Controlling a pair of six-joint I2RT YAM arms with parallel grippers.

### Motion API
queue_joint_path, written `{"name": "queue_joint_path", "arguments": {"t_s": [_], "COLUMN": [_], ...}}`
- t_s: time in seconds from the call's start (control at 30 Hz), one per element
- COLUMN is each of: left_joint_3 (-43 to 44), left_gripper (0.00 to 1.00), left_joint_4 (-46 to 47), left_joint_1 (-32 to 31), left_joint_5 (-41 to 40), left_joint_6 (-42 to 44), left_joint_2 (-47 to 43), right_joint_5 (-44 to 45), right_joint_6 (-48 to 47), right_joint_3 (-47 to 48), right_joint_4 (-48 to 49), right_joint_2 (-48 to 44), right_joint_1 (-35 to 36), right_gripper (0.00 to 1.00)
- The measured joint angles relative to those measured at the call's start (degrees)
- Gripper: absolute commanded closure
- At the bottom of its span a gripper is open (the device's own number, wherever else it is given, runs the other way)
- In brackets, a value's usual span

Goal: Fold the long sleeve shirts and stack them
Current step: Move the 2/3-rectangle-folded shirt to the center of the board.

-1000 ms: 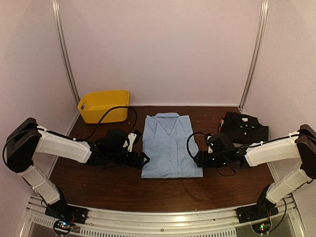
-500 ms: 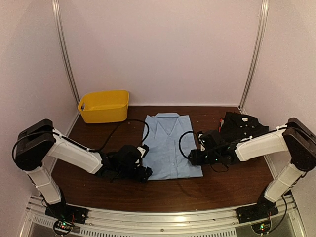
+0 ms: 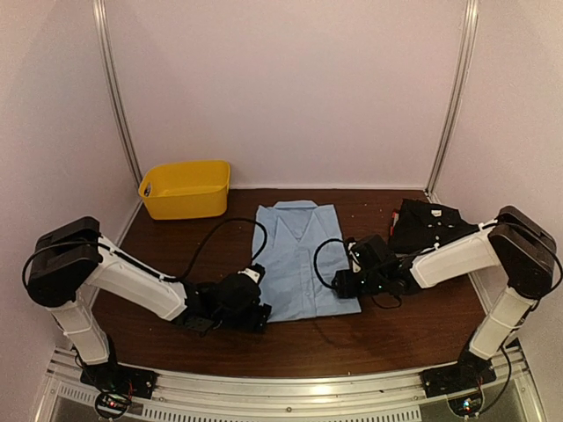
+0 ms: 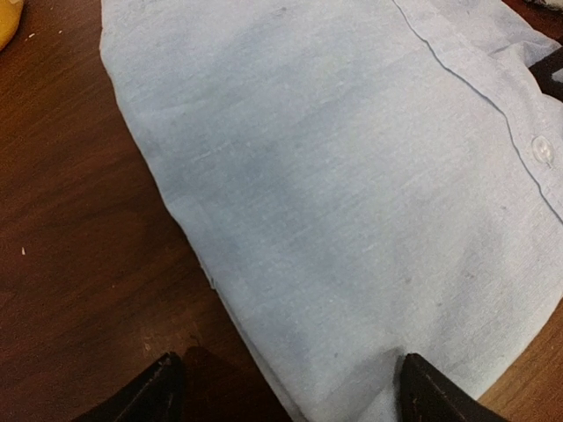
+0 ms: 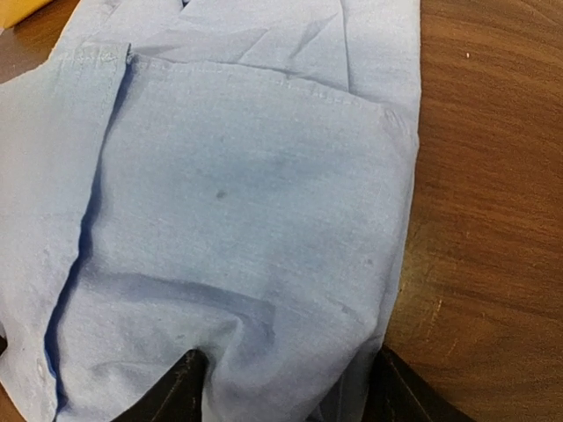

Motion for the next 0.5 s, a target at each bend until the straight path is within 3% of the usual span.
{"name": "queue_joint_path", "arguments": {"t_s": [0.23, 0.5], "left_joint_3": [-0.17, -4.02], "left_gripper": [0.13, 0.08], "left_joint_4": [-2.86, -8.48], "left_joint_1": [-2.19, -6.73], "left_joint_5": [-1.57, -1.07], "left_joint_6": [0.02, 0.15], "left_joint_2": [-1.31, -7.72], "right_joint_5": [0.31, 4.11], "right_joint_6": [-0.26, 2.29], "right_joint_3": [-4.83, -8.22], "right_joint_4": [0.17, -4.48], "right_joint_2": [-4.33, -9.64], "right_joint_1": [1.55, 10.25], "right_gripper": [0.35, 0.33]}}
